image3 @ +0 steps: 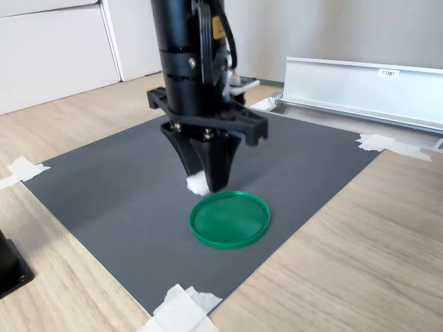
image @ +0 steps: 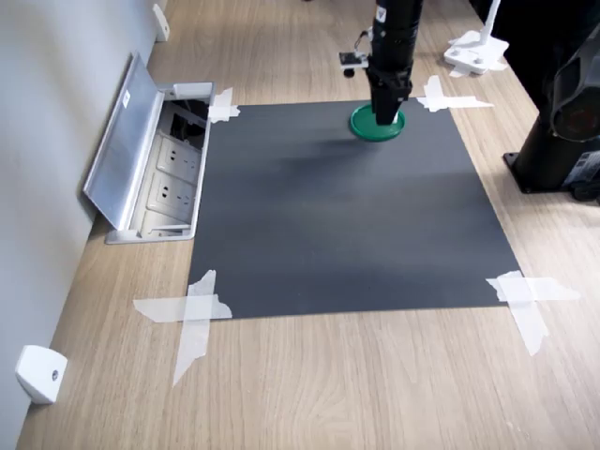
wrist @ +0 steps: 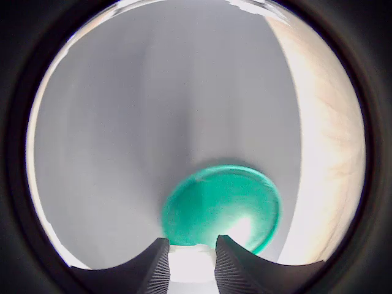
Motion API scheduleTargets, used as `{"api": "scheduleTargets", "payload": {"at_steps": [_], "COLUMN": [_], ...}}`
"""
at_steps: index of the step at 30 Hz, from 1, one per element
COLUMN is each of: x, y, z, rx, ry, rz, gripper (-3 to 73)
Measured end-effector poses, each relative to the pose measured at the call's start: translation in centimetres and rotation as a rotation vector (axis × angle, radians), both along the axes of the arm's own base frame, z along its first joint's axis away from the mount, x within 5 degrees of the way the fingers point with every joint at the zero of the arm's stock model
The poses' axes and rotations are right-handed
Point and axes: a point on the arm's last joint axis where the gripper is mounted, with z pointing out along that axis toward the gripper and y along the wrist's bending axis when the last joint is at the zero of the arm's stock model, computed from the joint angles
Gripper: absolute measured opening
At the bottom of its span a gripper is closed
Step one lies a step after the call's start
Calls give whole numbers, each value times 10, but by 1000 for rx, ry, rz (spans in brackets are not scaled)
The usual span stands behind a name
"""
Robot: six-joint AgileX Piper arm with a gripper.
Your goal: Grasp a white terminal and put it on the green lid.
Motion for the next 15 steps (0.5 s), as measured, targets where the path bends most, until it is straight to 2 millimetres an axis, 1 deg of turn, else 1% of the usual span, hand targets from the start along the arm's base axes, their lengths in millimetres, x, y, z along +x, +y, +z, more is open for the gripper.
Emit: {"api": "scheduleTargets", "payload": {"at_steps": [4,11,15], "x": [-4,-1,2], "y": [-13,-17,-19], "z": [0,-10,-12], "rx": [-35,-22,-33], "ry": [-22,-14,-29], "rz": [8,3,6], "gripper": [270,270,270]}}
